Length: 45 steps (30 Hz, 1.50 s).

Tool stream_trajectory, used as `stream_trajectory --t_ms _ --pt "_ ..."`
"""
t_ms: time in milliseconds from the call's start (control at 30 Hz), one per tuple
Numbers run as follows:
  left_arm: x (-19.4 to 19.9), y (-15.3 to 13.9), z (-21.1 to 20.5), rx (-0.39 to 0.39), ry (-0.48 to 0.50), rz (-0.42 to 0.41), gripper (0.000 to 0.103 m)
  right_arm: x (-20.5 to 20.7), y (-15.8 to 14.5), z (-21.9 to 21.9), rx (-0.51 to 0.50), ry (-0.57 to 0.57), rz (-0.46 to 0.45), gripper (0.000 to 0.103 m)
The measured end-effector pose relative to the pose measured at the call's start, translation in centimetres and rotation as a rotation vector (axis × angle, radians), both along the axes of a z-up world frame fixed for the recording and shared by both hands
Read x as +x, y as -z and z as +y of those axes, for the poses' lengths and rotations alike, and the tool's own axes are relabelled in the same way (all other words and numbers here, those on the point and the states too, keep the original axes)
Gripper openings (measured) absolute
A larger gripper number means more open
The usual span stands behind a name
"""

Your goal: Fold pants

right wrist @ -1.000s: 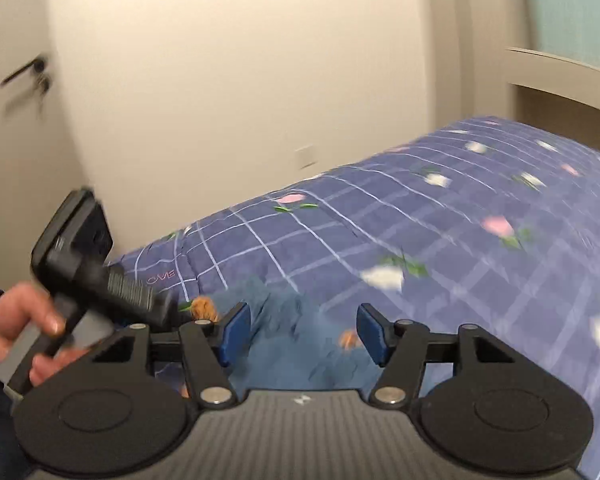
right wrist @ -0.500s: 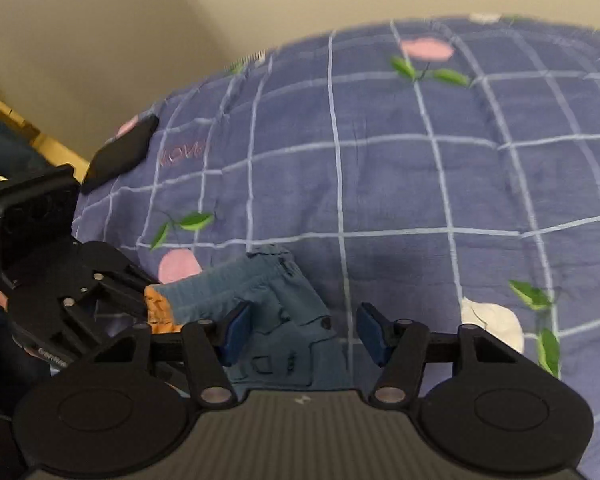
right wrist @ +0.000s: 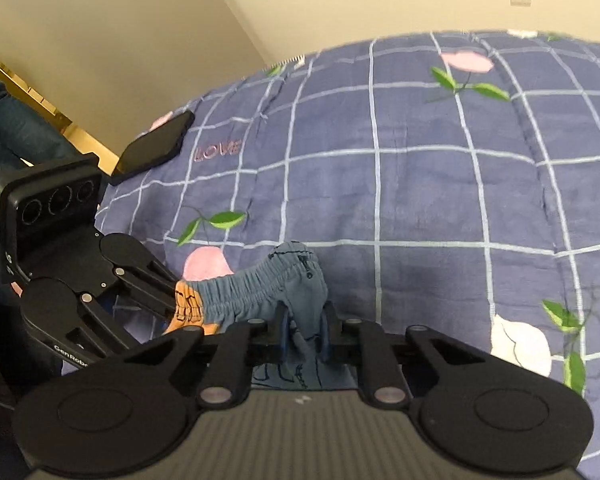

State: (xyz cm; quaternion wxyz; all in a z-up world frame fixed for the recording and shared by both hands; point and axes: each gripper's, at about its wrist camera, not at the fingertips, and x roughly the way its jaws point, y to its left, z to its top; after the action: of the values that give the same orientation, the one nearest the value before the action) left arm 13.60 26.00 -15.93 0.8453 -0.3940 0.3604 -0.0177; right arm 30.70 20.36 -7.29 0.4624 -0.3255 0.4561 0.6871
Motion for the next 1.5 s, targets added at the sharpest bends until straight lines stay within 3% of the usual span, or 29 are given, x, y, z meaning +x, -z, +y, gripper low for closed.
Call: stream_trajectory --t_ms 267,400,600,800,1067,1233,1500 --pt "-0.4 -2.1 -0.8 0.048 -0.008 -0.022 0.015 -0.1 -2.4 -1.8 0.076 0.048 -0.016 0.016" --pt "-0.3 -5.1 -2.6 0.11 0.031 -0.071 0.015 -0.1 -4.2 -3.6 0.129 0.074 -0.009 0.016" --pt "0.2 -9.9 -7.1 0.191 0.111 -0.166 0.015 0.5 -8.6 -10.2 0.234 0.177 -0.011 0.016" --pt "1.8 -11.5 -13.4 0.219 0.217 -0.184 0.014 0.8 -10.8 -17.5 0.259 0.279 -0.047 0.016" --pt "3.7 -10.4 -22.9 0.311 0.353 -0.166 0.015 1.4 -8.6 -28.6 0.295 0.446 -0.022 0.016" --pt "4.1 -9.5 -25.7 0.347 0.384 -0.139 0.015 1.8 -6.5 -32.4 0.33 0.51 0.006 0.016" --pt "4.9 -9.9 -29.8 0.401 0.46 -0.168 0.015 1.8 -6.3 -38.3 0.419 0.585 0.038 0.016"
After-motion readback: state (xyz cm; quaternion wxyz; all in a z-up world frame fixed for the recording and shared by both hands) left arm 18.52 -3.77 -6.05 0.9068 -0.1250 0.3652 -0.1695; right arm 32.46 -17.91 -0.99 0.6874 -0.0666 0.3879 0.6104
